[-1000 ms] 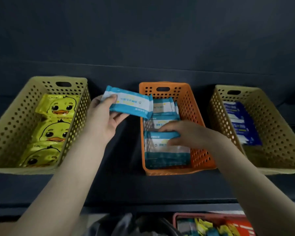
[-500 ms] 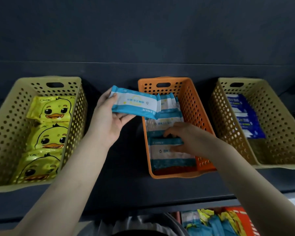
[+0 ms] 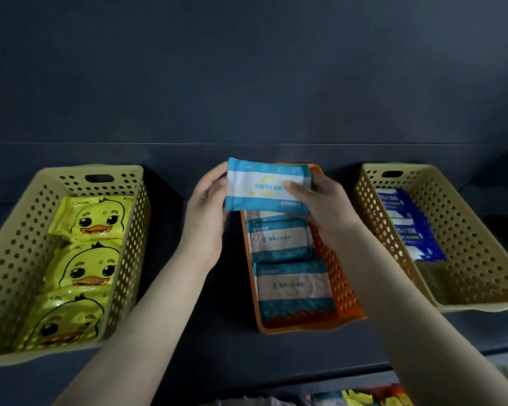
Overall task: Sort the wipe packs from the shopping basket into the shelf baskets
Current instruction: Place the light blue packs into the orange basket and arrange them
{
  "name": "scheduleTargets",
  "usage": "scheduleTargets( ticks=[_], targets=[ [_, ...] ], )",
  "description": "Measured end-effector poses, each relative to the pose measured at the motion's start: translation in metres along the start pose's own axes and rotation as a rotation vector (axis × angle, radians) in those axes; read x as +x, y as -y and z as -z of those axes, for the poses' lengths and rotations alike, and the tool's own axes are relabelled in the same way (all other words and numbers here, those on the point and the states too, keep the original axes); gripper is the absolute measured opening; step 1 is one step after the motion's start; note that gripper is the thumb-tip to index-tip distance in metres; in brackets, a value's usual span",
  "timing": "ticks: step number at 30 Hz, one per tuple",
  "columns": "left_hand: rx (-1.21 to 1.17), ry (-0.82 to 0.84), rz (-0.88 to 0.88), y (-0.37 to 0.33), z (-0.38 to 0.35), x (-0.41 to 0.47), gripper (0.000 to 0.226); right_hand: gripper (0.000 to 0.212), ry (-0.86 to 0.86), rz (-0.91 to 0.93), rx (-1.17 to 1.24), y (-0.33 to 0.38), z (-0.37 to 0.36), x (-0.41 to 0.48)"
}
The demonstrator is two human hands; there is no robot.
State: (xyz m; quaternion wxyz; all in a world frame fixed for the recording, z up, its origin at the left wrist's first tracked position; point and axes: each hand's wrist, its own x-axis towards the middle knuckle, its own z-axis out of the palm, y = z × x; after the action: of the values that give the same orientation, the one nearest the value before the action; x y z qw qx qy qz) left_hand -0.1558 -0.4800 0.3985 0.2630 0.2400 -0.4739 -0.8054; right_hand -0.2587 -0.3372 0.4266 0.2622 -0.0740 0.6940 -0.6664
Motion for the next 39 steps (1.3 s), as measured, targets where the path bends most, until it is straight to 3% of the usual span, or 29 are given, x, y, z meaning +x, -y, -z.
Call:
scheduleTargets(
  ticks=[2,4,9,13,15,18,20,23,27,30,32,34,36,39],
  targets=[
    [0.185,-0.036,-0.062,0.004,0.005,0.008,0.032,0.022,-0.104,0.107,-0.120,0.008,0.013,0.010],
    [0.298,-0.033,-0.002,0.009,0.009,0.016,0.041,0.016,-0.144,0.182,-0.289,0.016,0.025,0.020],
    [0.406,0.159,0.327,0.031,0.019,0.026,0.081,0.028,0.025,0.271,-0.659,0.037,0.038,0.045],
    [0.403,0.194,0.282,0.029,0.019,0.028,0.040,0.024,0.347,0.284,-1.168,0.049,0.025,0.059],
    [0.384,0.182,0.285,0.029,0.019,0.030,0.035,0.039,0.416,0.257,-1.179,0.037,0.010,0.061],
    [0.410,0.178,0.284,0.035,0.023,0.030,0.033,0.064,0.280,0.321,-1.133,0.012,0.004,0.057],
    [0.401,0.178,0.287,0.037,0.025,0.030,0.033,0.060,0.192,0.354,-1.158,-0.003,0.011,0.054],
    [0.370,0.189,0.303,0.037,0.023,0.030,0.036,0.050,0.212,0.263,-1.211,-0.027,0.015,0.048],
    [0.409,0.199,0.327,0.036,0.025,0.031,0.034,0.047,0.222,0.141,-1.031,-0.042,0.013,0.050],
    [0.406,0.202,0.351,0.033,0.026,0.032,0.033,0.043,0.302,0.161,-0.939,-0.035,0.011,0.055],
    [0.390,0.198,0.359,0.032,0.025,0.032,0.035,0.042,0.310,0.247,-1.019,-0.035,0.008,0.057],
    [0.393,0.197,0.362,0.032,0.024,0.032,0.036,0.043,0.202,0.310,-1.184,-0.039,0.007,0.056],
    [0.397,0.196,0.360,0.032,0.024,0.031,0.037,0.052,0.100,0.262,-1.239,-0.043,0.009,0.051],
    [0.397,0.204,0.362,0.031,0.025,0.032,0.037,0.059,0.184,0.172,-1.169,-0.044,0.013,0.046]
  ],
)
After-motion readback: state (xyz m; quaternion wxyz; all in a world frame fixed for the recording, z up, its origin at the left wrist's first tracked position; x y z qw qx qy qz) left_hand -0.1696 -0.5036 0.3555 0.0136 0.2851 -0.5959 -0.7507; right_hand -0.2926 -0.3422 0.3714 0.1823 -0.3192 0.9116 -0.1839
